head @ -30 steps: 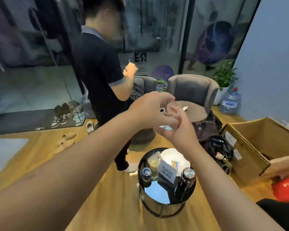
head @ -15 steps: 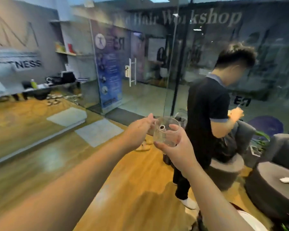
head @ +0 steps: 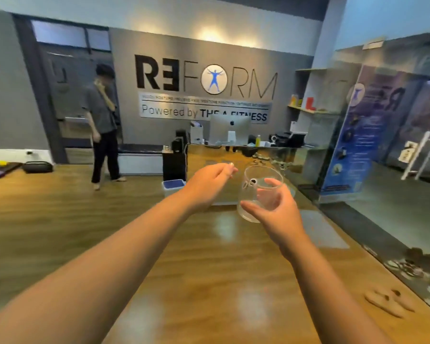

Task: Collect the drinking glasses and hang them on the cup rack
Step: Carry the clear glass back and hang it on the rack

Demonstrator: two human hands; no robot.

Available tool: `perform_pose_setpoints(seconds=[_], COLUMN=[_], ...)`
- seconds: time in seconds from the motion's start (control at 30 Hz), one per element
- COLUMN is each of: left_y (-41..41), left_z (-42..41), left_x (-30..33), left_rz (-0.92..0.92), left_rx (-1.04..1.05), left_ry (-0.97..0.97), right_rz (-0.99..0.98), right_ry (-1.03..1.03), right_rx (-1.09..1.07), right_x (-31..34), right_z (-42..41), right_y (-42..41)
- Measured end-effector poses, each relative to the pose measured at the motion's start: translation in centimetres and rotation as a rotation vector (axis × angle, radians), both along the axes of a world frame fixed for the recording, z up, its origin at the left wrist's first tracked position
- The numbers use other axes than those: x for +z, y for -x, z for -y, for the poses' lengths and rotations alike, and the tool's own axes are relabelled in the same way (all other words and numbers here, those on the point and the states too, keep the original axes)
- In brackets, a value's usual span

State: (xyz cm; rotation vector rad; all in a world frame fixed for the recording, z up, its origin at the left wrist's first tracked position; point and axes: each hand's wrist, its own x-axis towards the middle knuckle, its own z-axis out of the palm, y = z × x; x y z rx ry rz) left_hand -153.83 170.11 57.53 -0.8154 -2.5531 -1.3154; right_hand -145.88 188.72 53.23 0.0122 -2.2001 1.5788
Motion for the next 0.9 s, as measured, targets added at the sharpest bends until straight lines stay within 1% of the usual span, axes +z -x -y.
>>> perform_pose_setpoints(seconds=[0.1,0.27,0.37,0.5,0.67,0.8,0.9], left_y=[0.2,-1.7,-4.6,-10.3,-17.0,-20.5,-22.4], left_z=[9.4,24.7,32.8,41.9,49.3,52.5,54.4], left_x=[-0.3,-1.2,-1.4,-1.8,-1.7,-1.5,-1.4], left_rz=[-0.039,-0.04,-0.032,-0.015,0.0,0.007,0.005], left_rx=[0.171,0.485,0.664,0.928,1.267,1.483,1.597], left_ry=[0.043,0.037,0.062,0.051,0.049,0.03,0.002], right_rz=[0.014,0.034,0.035,0.046,0.043,0.038,0.045], right_ry=[0.006,0.012,0.014,0.018,-0.007,-0.064,-0.062], right_rx=[0.143,0.439,0.631,0.853,1.097,1.245,1.341], right_x=[0.1,-0.2,-0.3,-0.4,-0.8,-0.4,0.4], right_z=[7.9,21.1,28.2,37.5,48.1,55.4,59.9], right_y=[3.3,6.9,8.1,8.8,8.2,8.0,7.3])
